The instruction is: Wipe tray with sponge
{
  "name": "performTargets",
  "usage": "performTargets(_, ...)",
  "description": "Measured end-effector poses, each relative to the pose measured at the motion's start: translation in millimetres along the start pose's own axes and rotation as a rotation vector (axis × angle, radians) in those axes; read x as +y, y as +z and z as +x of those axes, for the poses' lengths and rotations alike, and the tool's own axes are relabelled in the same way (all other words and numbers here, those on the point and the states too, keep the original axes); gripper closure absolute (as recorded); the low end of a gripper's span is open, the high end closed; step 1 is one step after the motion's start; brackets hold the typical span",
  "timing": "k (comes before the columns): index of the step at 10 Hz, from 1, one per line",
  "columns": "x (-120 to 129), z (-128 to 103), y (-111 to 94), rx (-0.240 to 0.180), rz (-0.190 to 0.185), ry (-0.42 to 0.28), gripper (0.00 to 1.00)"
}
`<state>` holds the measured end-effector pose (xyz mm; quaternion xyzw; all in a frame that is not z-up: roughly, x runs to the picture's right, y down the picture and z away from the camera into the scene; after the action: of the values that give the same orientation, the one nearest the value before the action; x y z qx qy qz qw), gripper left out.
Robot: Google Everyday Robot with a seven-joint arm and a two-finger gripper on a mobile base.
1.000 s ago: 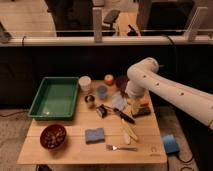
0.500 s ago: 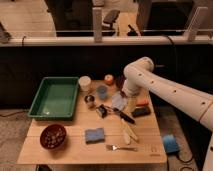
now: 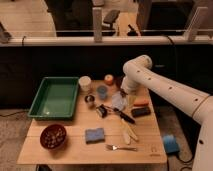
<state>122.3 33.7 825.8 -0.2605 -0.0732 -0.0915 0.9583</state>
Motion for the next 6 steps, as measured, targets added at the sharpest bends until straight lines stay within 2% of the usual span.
performTargets(3,-2.4,-2.2,2.3,-0.005,-0.003,0.003,0.20)
performTargets(5,7.7,-18.4,-0.6,-0.004,-0.016,-0.005,0.20)
performTargets(6,24.1,-33.0,-4.4,0.001,-0.024,-0.013,0.20)
